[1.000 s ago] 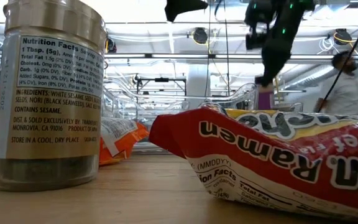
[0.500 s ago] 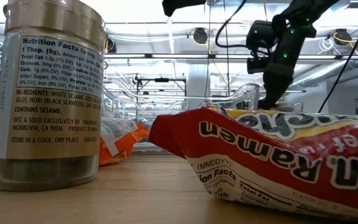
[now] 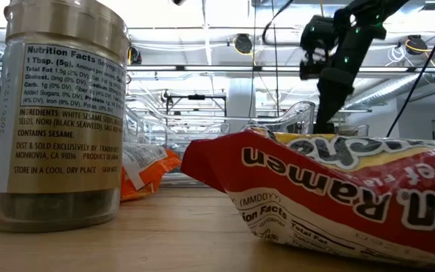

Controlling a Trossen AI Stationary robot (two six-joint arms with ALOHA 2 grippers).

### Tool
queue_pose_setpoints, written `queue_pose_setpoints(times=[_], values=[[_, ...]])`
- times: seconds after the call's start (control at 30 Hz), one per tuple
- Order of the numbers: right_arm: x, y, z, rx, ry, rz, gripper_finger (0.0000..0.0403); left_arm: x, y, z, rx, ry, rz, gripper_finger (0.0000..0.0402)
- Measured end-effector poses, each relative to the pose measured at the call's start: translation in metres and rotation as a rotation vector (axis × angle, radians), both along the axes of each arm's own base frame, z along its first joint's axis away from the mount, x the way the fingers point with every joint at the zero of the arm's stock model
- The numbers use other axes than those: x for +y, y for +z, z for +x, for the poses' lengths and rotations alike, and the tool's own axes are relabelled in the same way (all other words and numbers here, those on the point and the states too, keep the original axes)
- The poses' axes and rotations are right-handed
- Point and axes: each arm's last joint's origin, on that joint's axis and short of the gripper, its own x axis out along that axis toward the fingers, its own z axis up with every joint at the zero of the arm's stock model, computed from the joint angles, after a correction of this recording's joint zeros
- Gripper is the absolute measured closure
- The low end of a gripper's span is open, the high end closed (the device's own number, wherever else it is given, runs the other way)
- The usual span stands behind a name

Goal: Pick & Place Food Item
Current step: Put the gold seasoning bottle into the top right transparent bin

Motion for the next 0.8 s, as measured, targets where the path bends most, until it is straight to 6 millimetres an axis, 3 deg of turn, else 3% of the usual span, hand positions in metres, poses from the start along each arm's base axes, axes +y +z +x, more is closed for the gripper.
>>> queue_pose_setpoints(times=[0.23,0.43,0.6,0.8], values=[[0.021,0.050,-0.011,-0.171,0.036,-0.087,0.0024,-0.056,-0.002,-0.036,0.146,0.030,0.004,0.0091],[0.052,0.087,-0.027,-0.382,0.102,-0.183,0.0024,-0.103,-0.055,-0.047,0.449,-0.077,-0.123,0.0091],[0.075,0.105,-0.035,-0.531,0.131,-0.238,0.0024,-0.138,-0.099,-0.045,0.502,-0.224,-0.138,0.0091],[0.091,0.112,-0.035,-0.581,0.155,-0.283,0.0024,-0.153,-0.118,-0.037,0.482,-0.278,-0.113,0.0091]])
